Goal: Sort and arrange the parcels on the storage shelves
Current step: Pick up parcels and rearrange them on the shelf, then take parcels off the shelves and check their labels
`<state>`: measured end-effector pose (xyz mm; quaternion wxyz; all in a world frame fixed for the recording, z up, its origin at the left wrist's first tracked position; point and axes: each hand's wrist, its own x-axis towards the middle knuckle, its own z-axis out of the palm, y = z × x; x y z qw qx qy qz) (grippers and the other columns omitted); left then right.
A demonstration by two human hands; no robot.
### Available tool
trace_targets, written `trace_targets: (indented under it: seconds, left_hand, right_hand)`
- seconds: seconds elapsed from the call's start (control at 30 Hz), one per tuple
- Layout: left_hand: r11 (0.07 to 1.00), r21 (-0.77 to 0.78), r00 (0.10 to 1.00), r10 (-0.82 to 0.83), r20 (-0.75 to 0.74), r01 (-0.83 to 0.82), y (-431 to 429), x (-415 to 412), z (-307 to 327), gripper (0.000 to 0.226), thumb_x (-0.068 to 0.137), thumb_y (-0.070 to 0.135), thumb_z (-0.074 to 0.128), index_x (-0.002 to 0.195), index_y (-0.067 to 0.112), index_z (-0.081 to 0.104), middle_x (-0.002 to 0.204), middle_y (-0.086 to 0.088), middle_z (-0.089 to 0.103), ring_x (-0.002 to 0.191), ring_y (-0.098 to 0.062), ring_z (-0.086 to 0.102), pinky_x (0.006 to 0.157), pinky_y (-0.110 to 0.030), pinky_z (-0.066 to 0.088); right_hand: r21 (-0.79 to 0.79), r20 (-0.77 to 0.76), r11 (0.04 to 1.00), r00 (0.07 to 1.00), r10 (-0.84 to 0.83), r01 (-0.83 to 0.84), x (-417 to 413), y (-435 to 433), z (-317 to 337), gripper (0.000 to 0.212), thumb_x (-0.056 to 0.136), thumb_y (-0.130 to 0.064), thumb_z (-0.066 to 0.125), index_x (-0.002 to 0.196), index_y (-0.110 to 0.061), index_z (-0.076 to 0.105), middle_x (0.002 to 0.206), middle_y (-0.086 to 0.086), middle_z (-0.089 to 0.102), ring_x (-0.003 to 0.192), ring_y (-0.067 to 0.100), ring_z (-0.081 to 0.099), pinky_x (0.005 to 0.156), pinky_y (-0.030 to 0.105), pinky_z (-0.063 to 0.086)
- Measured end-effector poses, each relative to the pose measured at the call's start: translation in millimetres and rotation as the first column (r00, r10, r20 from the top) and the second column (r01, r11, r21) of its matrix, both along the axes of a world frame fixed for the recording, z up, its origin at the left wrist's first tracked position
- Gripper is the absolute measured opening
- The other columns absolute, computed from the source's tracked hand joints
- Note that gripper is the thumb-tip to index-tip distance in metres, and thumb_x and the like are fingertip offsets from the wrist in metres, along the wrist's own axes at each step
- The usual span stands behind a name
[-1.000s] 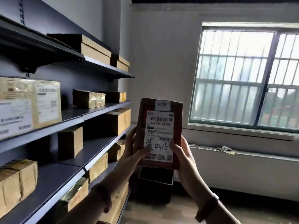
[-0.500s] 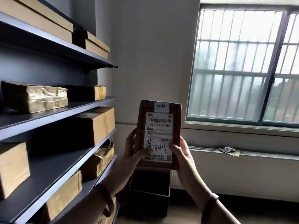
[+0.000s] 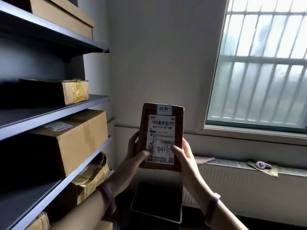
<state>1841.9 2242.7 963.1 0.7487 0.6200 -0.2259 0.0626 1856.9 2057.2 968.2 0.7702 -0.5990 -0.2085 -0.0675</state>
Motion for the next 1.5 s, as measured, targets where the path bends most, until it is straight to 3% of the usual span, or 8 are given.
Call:
trace_targets:
  seconds: [0.27,0.4,0.6,0.73,0.87,1.07,1.23,1.5]
  left_hand:
    - [0.999,0.045,0.998,0.029,-0.055,-0.027,34.7,180.5,-44.6,0.06,0.088,0.028,0.061,0.14,0.033,0.032,0.129,-0.001,0.061,0.116,-0.017,0.061,0.087,-0.02,0.052]
    - [0.995,0.011,0.983,0.101,-0.154,-0.101,53.5,280.3,-70.6,0.06,0.081,0.027,0.068,0.134,0.024,0.041,0.126,-0.007,0.064,0.107,-0.016,0.065,0.08,-0.018,0.053]
    - [0.995,0.001,0.915,0.092,-0.393,-0.1,73.2,400.6,-137.1,0.07,0.071,0.029,0.067,0.134,0.006,0.048,0.118,-0.019,0.066,0.1,-0.023,0.068,0.071,-0.021,0.054]
    - [0.994,0.007,0.883,0.104,-0.457,-0.113,78.9,460.4,-199.1,0.072,0.068,0.034,0.072,0.135,0.025,0.045,0.118,-0.005,0.069,0.107,-0.021,0.066,0.077,-0.022,0.055]
    - [0.99,0.065,0.84,0.14,-0.525,-0.125,83.0,514.3,-278.7,0.066,0.063,0.04,0.071,0.124,0.049,0.048,0.118,0.007,0.069,0.109,-0.011,0.065,0.08,-0.019,0.053]
    - [0.968,0.202,0.677,0.25,-0.693,-0.15,79.4,578.2,-446.8,0.078,0.061,0.047,0.07,0.132,0.056,0.039,0.136,0.002,0.053,0.12,-0.016,0.057,0.105,-0.042,0.044]
    - [0.966,0.244,0.565,0.25,-0.786,-0.089,61.6,604.4,-609.7,0.061,0.091,0.026,0.06,0.141,0.049,0.032,0.13,0.014,0.06,0.113,-0.003,0.06,0.095,-0.026,0.047]
    - [0.906,0.398,0.468,0.417,-0.779,-0.144,37.9,622.5,-818.9,0.052,0.091,0.016,0.061,0.124,0.044,0.032,0.119,0.017,0.056,0.104,0.001,0.059,0.076,-0.012,0.047]
  right_hand:
    - [-0.043,-0.046,0.999,0.999,-0.03,0.028,173.5,34.9,-40.7,0.072,0.082,-0.039,0.067,0.144,-0.016,0.039,0.135,0.008,0.06,0.126,0.027,0.057,0.105,0.057,0.043]
    - [-0.07,-0.079,0.995,0.994,-0.076,0.071,269.9,60.9,-64.2,0.074,0.077,-0.043,0.067,0.141,-0.016,0.044,0.133,0.006,0.062,0.124,0.024,0.058,0.105,0.051,0.045]
    - [-0.109,-0.189,0.993,0.98,-0.062,0.042,385.5,83.2,-123.6,0.049,0.092,-0.035,0.058,0.139,-0.025,0.048,0.132,0.0,0.063,0.124,0.019,0.059,0.101,0.033,0.05]
    - [-0.105,-0.303,0.994,0.953,-0.026,-0.006,443.6,92.9,-186.8,0.054,0.093,-0.043,0.058,0.141,-0.023,0.045,0.138,0.002,0.059,0.129,0.021,0.054,0.107,0.037,0.044]
    - [-0.076,-0.466,0.996,0.885,0.001,-0.041,499.4,94.8,-275.1,0.055,0.092,-0.042,0.062,0.142,-0.026,0.045,0.137,0.002,0.06,0.128,0.023,0.055,0.108,0.044,0.042]
    - [-0.047,-0.648,0.996,0.761,0.026,-0.074,569.1,89.6,-443.8,0.044,0.092,-0.037,0.064,0.134,-0.03,0.053,0.133,0.002,0.063,0.123,0.025,0.059,0.106,0.05,0.044]
    - [-0.04,-0.735,0.997,0.678,0.015,-0.065,607.4,74.7,-603.7,0.054,0.09,-0.025,0.065,0.141,-0.026,0.046,0.132,0.004,0.064,0.122,0.025,0.06,0.104,0.047,0.047]
    - [0.026,-0.873,0.999,0.487,0.033,-0.02,621.4,63.0,-834.9,0.05,0.086,-0.03,0.07,0.134,-0.03,0.055,0.127,0.005,0.067,0.116,0.026,0.065,0.091,0.035,0.056]
